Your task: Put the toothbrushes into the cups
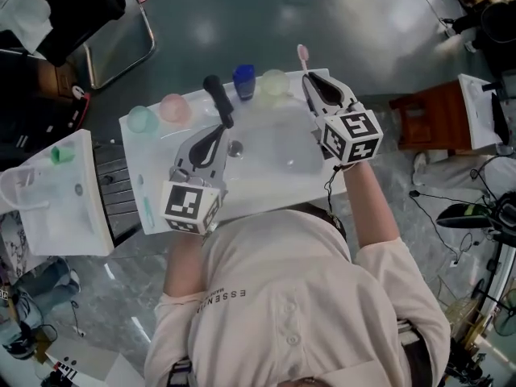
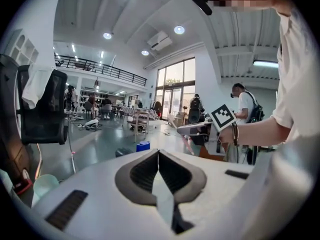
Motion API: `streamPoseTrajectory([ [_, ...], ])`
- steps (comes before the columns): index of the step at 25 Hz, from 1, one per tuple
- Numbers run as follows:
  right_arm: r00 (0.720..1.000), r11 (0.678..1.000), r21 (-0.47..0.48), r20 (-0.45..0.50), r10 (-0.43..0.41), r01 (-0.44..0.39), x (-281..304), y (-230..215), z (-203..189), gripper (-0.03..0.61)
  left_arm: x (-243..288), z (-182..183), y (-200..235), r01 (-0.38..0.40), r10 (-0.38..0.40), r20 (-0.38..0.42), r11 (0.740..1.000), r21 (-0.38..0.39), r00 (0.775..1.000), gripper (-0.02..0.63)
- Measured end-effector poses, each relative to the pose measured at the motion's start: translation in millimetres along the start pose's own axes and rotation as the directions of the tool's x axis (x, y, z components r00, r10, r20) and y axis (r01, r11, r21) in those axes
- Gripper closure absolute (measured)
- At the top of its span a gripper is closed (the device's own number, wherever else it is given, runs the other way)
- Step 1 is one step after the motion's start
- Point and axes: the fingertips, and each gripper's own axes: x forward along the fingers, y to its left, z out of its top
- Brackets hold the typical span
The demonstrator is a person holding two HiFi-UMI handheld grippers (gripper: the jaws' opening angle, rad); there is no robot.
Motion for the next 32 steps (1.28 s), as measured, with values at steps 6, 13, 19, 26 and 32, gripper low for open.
streamPoseTrajectory([
  [6,0.991,0.994,0.042,0.090,0.097,-0.101,38,16,16,0.531,-9,7,15,-0.040,0.042,0.046,0.999,-0.024,0.998,0.611],
  [13,0.978,0.987,0.028,0.147,0.151,-0.157,76,23,15,0.531,-19,2,31,-0.085,0.088,0.067,0.995,-0.055,0.994,0.611],
  [19,0.977,0.982,0.050,0.120,0.175,-0.182,94,23,-8,0.531,-22,-13,35,-0.112,0.115,0.036,0.991,-0.068,0.993,0.611],
  [26,0.984,0.986,0.038,0.081,0.162,-0.165,91,15,-33,0.531,-21,-27,38,-0.130,0.131,0.002,0.987,-0.091,0.991,0.611],
  [32,0.989,0.990,0.031,0.050,0.136,-0.137,86,10,-43,0.431,-17,-26,37,-0.117,0.117,-0.006,0.990,-0.084,0.993,0.611],
])
